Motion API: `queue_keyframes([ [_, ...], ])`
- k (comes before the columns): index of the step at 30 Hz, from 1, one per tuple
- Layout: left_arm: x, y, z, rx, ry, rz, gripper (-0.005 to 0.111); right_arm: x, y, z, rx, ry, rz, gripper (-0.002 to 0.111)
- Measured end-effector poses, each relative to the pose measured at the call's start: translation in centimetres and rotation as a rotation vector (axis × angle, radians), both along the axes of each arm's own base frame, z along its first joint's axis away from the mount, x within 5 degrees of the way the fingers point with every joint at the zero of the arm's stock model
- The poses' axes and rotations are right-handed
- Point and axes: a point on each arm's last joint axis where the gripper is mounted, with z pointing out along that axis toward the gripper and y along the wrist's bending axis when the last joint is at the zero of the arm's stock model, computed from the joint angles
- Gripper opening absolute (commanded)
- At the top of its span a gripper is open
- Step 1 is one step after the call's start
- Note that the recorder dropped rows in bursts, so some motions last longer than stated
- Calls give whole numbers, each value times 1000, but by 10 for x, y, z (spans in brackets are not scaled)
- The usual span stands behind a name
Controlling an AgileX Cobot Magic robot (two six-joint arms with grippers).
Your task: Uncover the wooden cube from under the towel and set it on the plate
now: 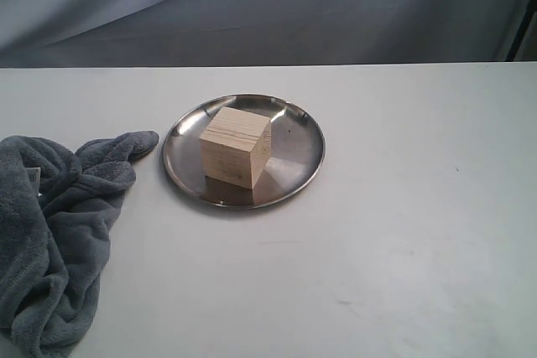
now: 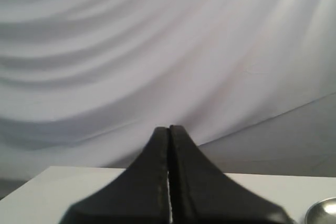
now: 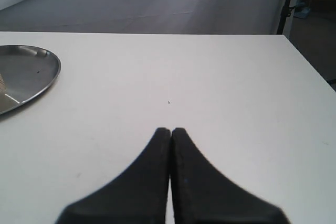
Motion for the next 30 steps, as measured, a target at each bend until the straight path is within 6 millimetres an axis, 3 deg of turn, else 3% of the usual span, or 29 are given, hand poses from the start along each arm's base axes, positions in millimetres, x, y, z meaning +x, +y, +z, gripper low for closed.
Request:
queue_keyframes([
  [6, 1, 0, -7, -7, 83, -3, 0, 0, 0, 0, 0, 0, 0, 0],
  [13, 1, 0, -31, 29, 344, 4, 0, 0, 0, 0, 0, 0, 0, 0],
  [30, 1, 1, -27, 52, 312, 13, 0, 0, 0, 0, 0, 0, 0, 0],
])
